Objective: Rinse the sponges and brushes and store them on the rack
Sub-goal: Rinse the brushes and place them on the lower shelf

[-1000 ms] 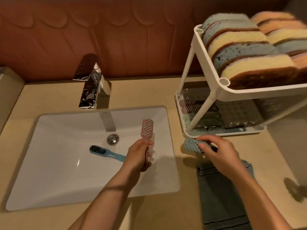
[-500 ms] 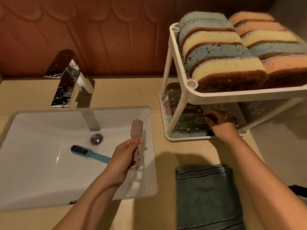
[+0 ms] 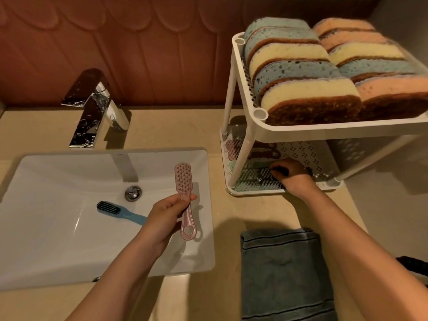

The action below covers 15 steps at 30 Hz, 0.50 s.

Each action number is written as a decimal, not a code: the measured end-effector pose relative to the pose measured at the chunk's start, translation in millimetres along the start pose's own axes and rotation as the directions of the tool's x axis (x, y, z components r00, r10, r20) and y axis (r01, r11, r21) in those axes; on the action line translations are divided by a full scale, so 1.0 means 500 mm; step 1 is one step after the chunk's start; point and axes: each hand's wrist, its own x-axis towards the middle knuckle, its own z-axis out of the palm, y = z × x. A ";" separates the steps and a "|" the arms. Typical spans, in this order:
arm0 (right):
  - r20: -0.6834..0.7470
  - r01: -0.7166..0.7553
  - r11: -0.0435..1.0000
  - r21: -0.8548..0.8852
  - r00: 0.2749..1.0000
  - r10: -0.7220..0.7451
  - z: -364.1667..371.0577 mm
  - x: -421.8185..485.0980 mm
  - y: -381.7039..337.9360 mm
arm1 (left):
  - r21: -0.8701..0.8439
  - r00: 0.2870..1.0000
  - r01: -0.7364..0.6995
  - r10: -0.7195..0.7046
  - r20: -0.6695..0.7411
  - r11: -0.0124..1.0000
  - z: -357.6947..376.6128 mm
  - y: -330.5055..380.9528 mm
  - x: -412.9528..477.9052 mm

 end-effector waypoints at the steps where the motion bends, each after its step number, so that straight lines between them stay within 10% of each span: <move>1: -0.010 0.004 1.000 -0.001 1.000 -0.004 0.000 -0.002 0.000 | 0.006 1.000 -0.007 0.007 0.006 1.000 0.000 0.000 0.000; 9: -0.195 0.047 0.982 0.182 0.981 -0.011 0.010 -0.064 -0.035 | 0.185 0.991 -0.104 0.086 0.106 0.977 0.003 -0.003 -0.010; 15: 0.005 0.110 0.850 0.515 0.991 -0.131 0.051 -0.181 -0.170 | 0.345 0.943 -0.271 0.177 0.281 0.899 0.017 0.003 -0.017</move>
